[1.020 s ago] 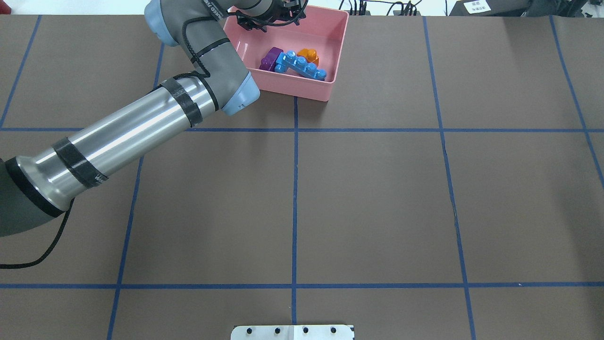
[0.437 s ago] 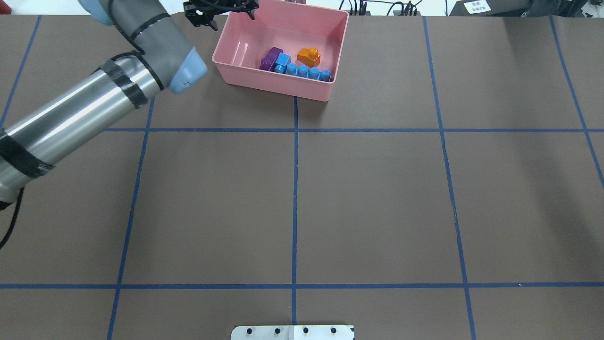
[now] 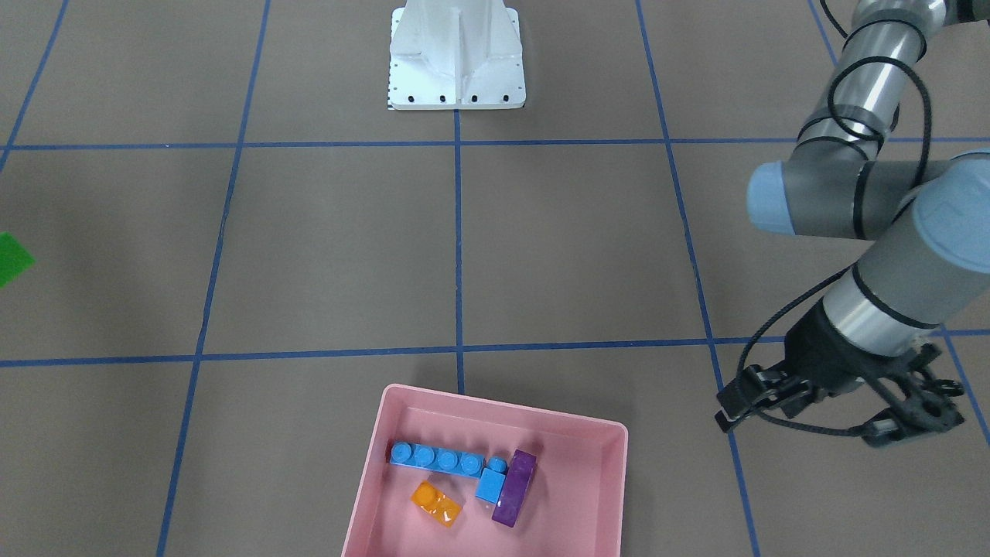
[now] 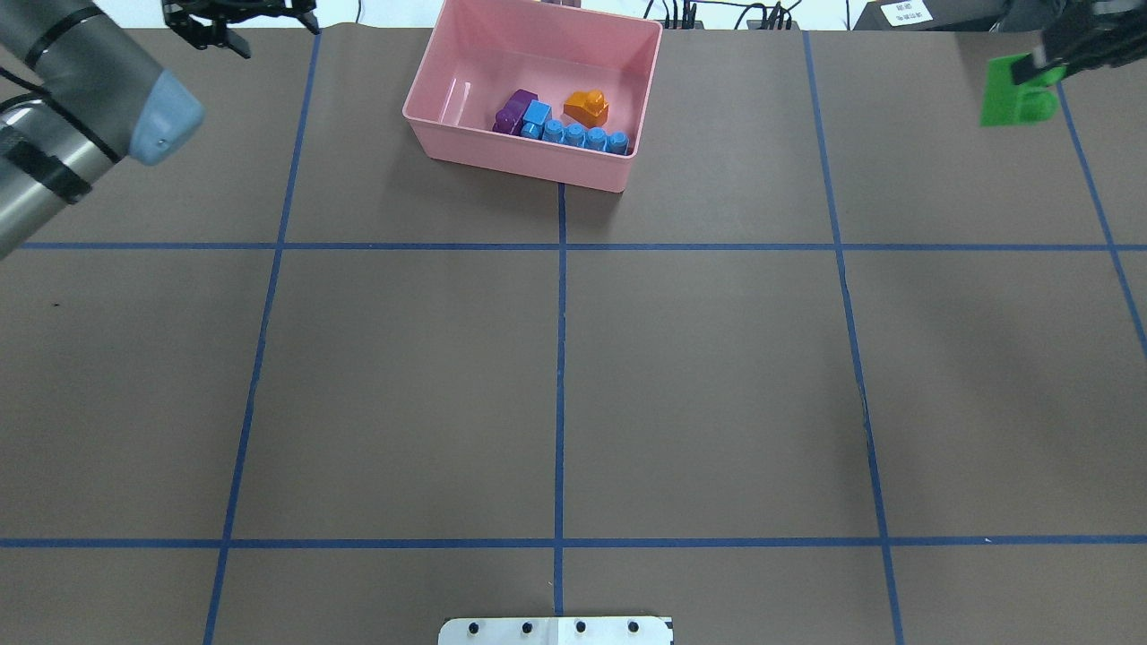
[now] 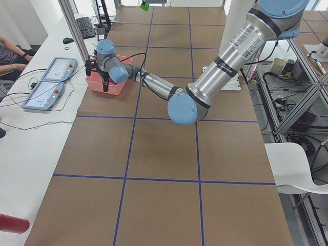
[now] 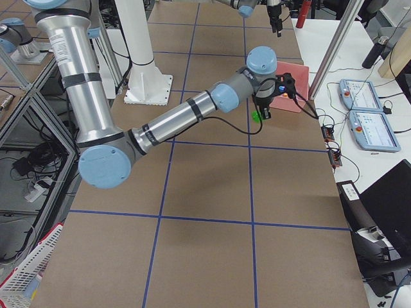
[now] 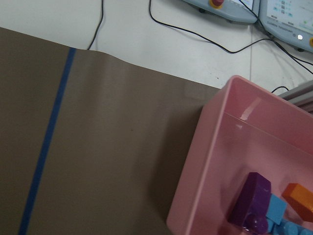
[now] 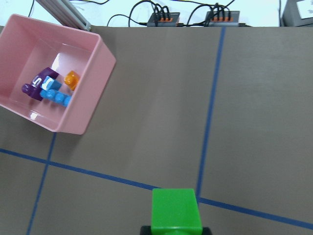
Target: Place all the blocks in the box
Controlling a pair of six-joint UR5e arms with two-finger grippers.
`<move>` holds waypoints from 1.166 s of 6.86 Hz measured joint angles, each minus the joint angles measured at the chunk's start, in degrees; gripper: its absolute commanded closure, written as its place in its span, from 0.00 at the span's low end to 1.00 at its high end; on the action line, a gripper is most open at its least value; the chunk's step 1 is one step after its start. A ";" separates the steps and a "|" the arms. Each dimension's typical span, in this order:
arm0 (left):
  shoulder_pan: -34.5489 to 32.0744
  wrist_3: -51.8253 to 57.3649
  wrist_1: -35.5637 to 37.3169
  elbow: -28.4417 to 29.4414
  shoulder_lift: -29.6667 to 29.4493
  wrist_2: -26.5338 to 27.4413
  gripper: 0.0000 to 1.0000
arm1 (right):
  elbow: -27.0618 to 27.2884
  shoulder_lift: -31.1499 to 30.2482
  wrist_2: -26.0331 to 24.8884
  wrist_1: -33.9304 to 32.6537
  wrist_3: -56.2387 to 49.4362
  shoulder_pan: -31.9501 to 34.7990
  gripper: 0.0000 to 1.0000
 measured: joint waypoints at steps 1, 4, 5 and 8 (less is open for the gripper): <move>-1.80 3.79 0.22 -2.18 3.75 -0.33 0.00 | -1.86 5.95 -4.39 0.16 6.74 -5.66 1.00; -6.13 15.83 1.24 -4.66 11.18 -0.36 0.00 | -16.06 24.01 -21.57 2.07 18.59 -19.23 1.00; -6.87 18.07 1.29 -5.05 12.54 -0.17 0.00 | -22.87 28.55 -25.89 5.49 20.98 -22.01 1.00; -8.99 23.75 1.39 -5.22 14.83 0.13 0.00 | -41.19 36.93 -37.07 17.88 25.82 -27.39 0.92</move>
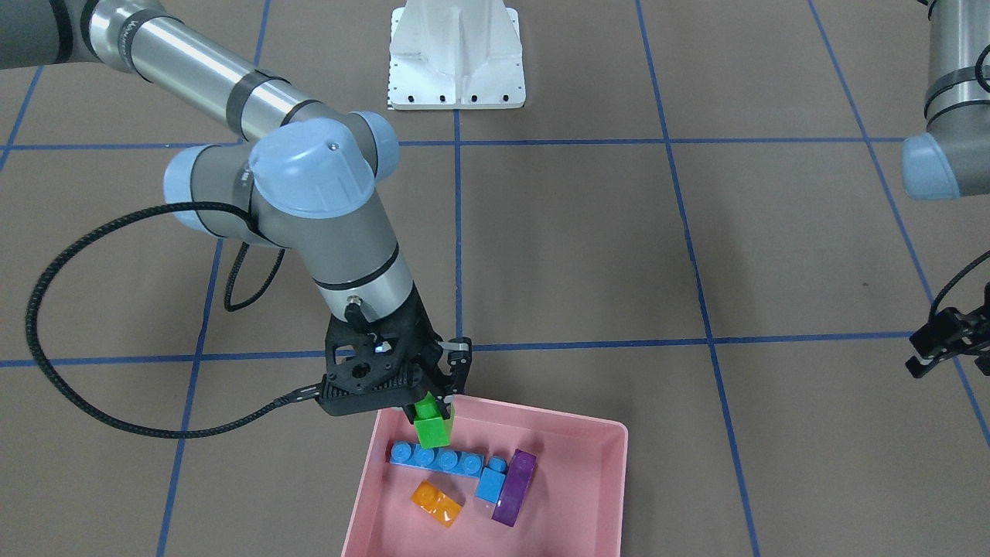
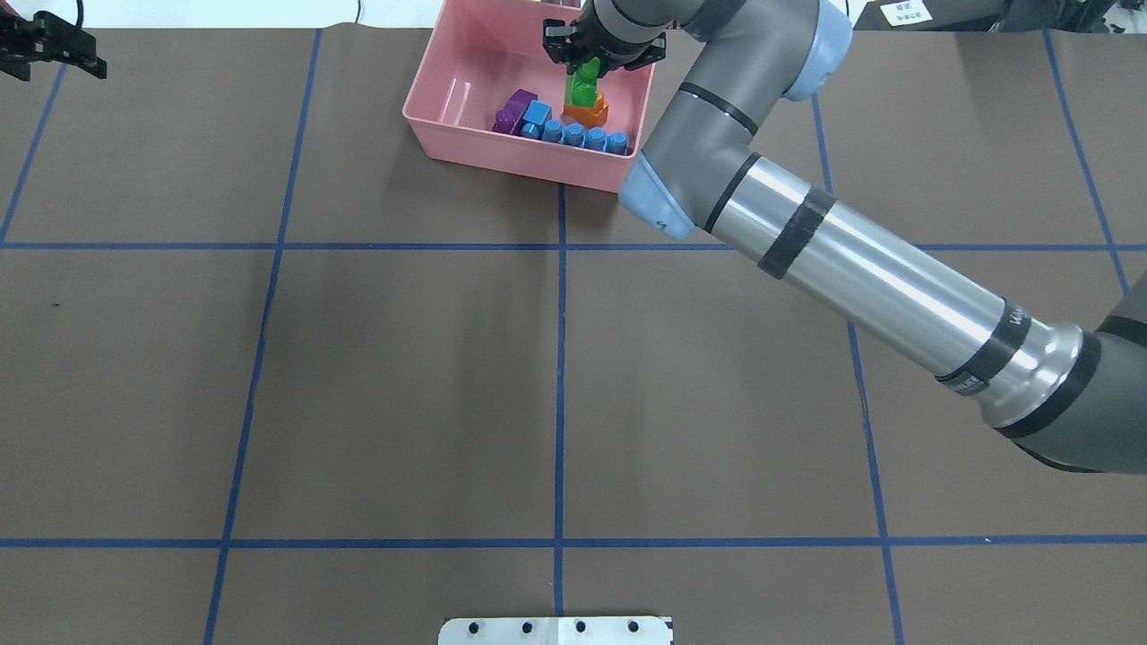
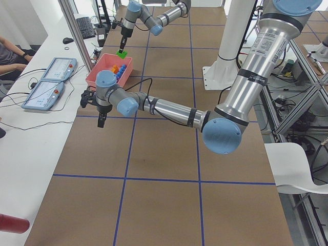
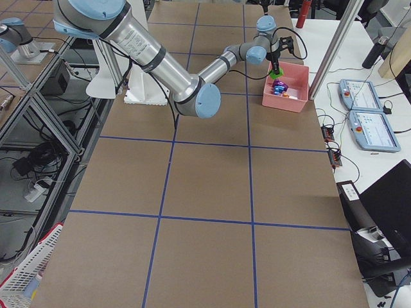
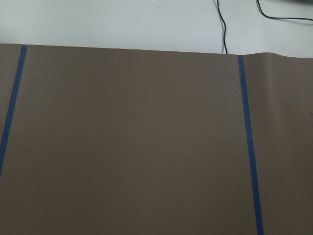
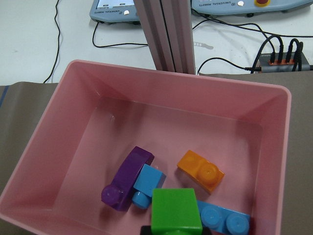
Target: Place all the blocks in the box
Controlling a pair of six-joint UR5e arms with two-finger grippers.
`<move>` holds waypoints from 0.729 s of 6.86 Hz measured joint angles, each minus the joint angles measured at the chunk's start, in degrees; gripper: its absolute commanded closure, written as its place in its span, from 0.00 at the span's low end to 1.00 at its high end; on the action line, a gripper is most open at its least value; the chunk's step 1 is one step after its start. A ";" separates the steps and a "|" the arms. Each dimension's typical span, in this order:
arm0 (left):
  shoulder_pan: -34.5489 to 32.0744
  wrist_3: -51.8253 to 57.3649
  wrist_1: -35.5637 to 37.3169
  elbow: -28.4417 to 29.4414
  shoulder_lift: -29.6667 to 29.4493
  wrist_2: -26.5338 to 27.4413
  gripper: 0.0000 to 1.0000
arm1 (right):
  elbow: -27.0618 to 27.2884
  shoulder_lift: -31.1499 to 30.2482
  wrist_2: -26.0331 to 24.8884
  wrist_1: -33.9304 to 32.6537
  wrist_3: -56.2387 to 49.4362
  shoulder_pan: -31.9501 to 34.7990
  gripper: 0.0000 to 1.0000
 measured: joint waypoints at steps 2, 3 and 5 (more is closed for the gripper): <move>-2.05 5.06 0.01 -0.04 1.92 0.07 0.00 | -3.45 1.87 -4.28 1.23 2.13 -1.95 0.00; -3.20 7.57 -0.01 -0.04 3.06 0.09 0.00 | -3.85 2.17 -5.05 1.29 3.27 -2.23 0.00; -4.26 10.30 -0.07 -0.08 4.80 0.16 0.00 | -3.94 2.80 -4.75 1.25 3.82 -1.55 0.00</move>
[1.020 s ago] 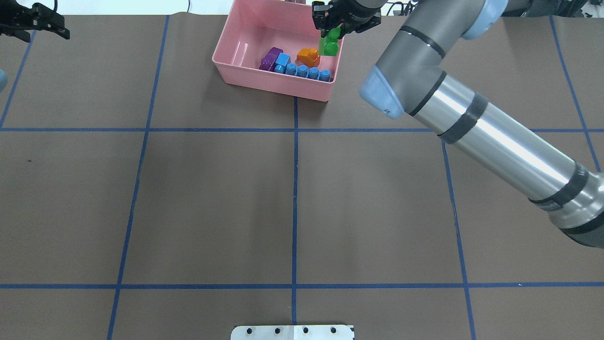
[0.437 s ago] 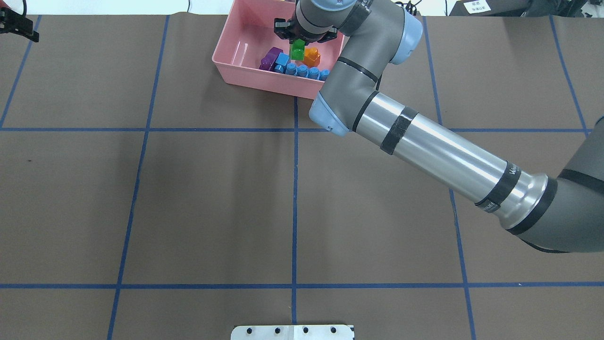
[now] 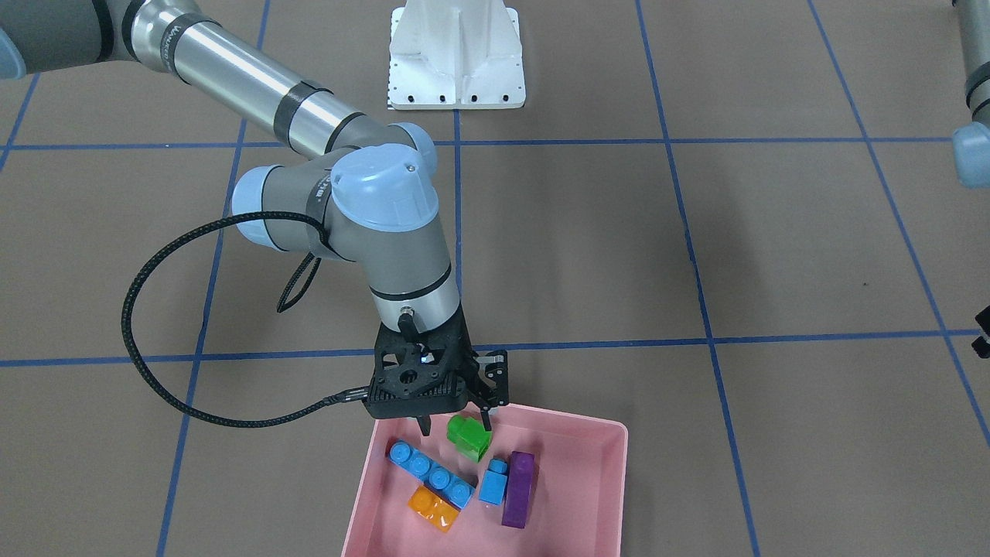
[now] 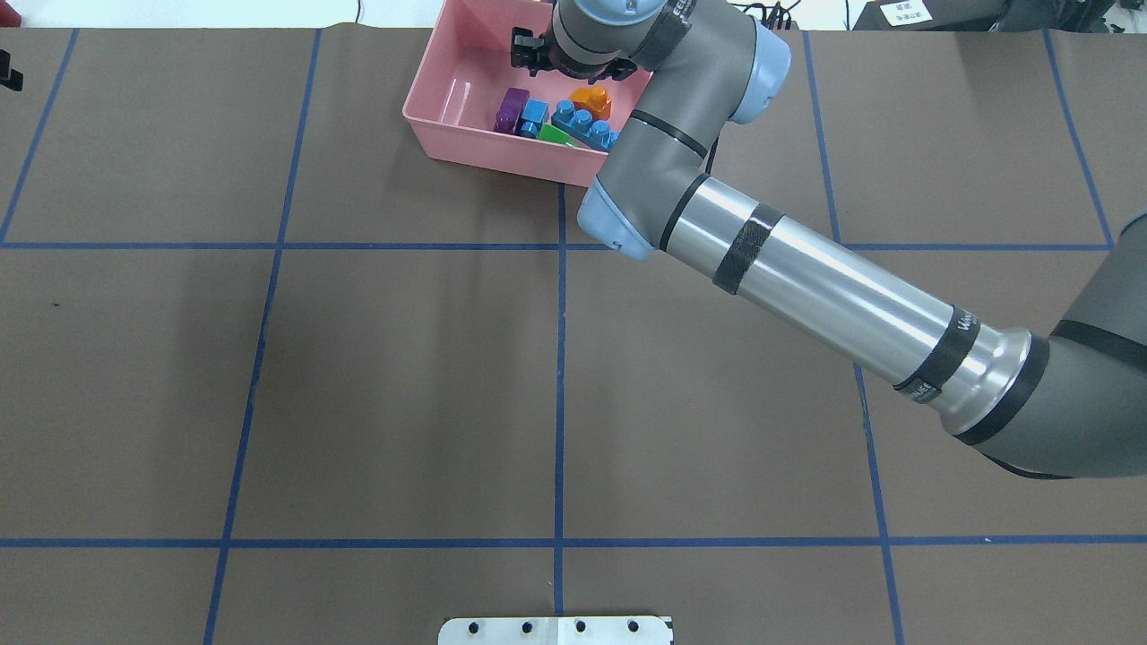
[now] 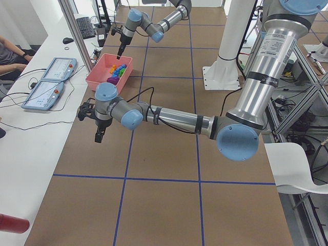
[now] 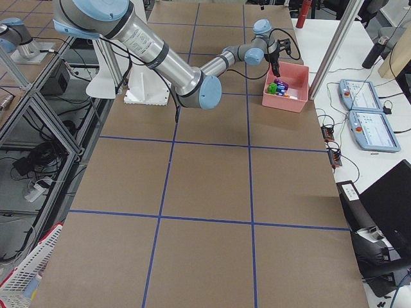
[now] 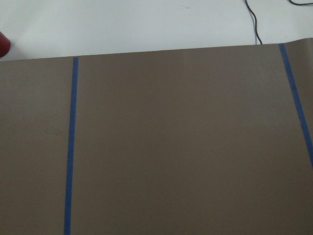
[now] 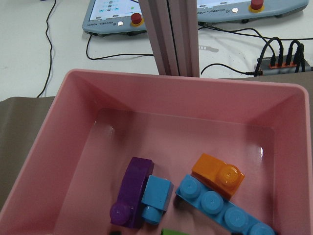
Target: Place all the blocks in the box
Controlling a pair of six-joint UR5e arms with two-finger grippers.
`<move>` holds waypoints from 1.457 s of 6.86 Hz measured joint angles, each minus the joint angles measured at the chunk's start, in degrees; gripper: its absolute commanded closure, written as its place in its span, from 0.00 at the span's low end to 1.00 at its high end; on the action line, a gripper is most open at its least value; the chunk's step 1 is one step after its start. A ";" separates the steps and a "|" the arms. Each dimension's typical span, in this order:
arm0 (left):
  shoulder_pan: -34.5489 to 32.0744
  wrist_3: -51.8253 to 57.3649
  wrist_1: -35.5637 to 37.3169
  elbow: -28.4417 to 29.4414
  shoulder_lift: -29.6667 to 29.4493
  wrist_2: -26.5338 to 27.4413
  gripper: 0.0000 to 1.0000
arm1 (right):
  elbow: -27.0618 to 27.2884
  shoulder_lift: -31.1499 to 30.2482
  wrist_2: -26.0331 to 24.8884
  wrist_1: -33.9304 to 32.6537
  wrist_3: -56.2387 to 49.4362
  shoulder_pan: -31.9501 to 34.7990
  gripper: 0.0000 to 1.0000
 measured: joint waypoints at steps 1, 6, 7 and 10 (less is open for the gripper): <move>-0.58 1.91 0.00 -0.20 1.11 0.02 0.00 | 0.44 0.13 2.43 -0.30 -0.20 1.35 0.00; -6.22 24.35 9.08 -3.03 8.53 -0.12 0.00 | 24.55 -18.38 15.77 -25.14 -24.72 10.66 0.00; -7.65 30.21 14.04 -3.89 8.68 -0.03 0.00 | 28.49 -23.71 16.06 -29.67 -33.48 12.87 0.00; -9.10 40.40 29.19 -9.58 9.47 -0.37 0.00 | 29.61 -37.61 22.62 -32.54 -61.56 24.23 0.00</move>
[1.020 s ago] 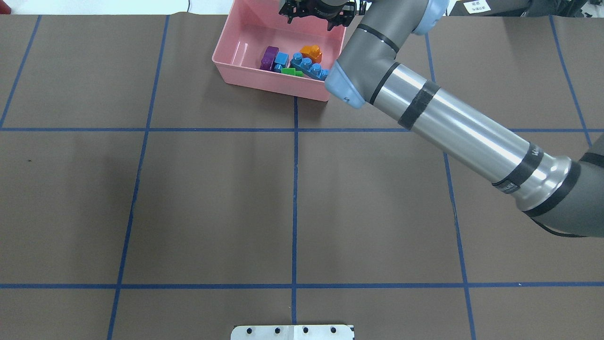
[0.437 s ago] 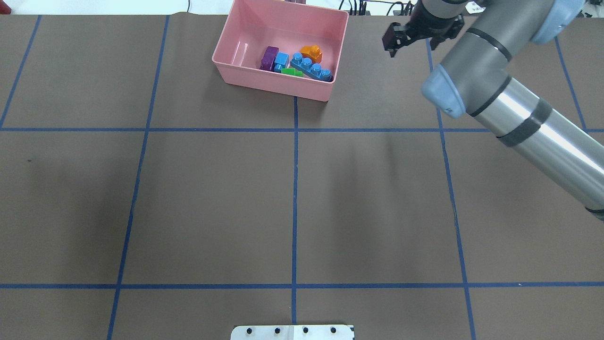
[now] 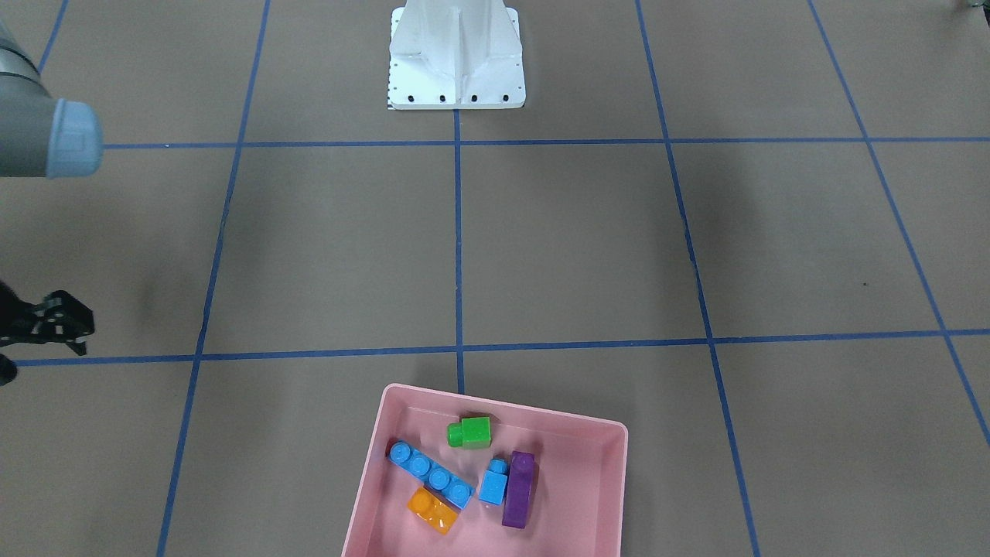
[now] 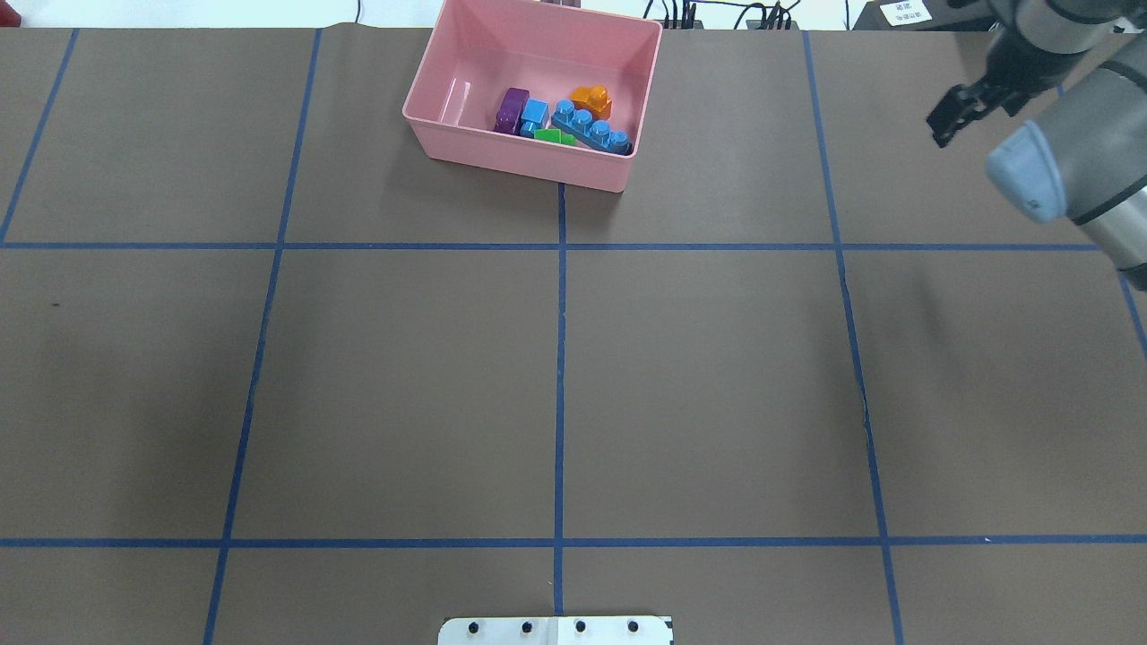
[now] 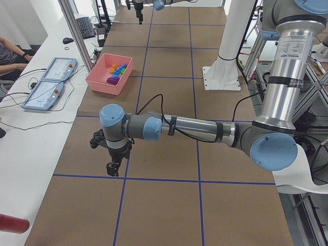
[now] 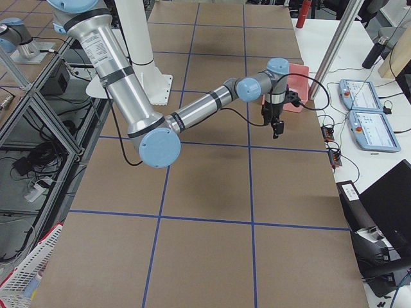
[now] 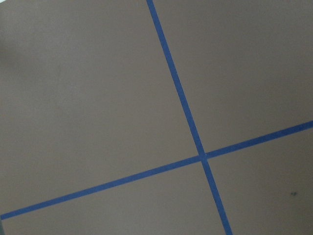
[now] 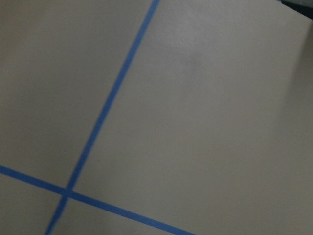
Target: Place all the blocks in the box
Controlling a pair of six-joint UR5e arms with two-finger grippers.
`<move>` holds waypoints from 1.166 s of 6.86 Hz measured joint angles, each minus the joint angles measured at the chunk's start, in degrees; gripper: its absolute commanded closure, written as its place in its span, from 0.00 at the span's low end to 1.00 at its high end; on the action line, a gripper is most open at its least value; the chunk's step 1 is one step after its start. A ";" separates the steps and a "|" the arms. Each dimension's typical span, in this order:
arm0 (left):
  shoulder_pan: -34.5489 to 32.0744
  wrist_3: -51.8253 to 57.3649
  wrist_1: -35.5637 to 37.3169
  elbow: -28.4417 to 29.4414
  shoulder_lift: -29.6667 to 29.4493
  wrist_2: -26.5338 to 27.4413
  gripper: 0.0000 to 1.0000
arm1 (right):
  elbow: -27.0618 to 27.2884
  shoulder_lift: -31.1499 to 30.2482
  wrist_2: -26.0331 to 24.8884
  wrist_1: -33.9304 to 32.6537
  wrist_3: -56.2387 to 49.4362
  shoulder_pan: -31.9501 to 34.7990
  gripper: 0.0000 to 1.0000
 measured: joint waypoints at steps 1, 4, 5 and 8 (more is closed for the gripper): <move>-0.10 0.48 2.13 -1.78 1.06 -0.67 0.00 | -1.04 -3.53 3.34 0.00 -7.84 3.90 0.00; -0.37 0.69 1.56 -3.70 3.31 -2.54 0.00 | -1.52 -12.44 5.22 0.43 -16.61 10.49 0.00; -1.01 1.00 -1.82 -3.61 3.97 -2.72 0.00 | -1.18 -13.83 4.27 0.61 -16.84 11.41 0.00; -2.32 0.73 -14.10 -2.00 8.62 -2.47 0.00 | -0.90 -18.01 10.93 0.67 -16.91 18.92 0.00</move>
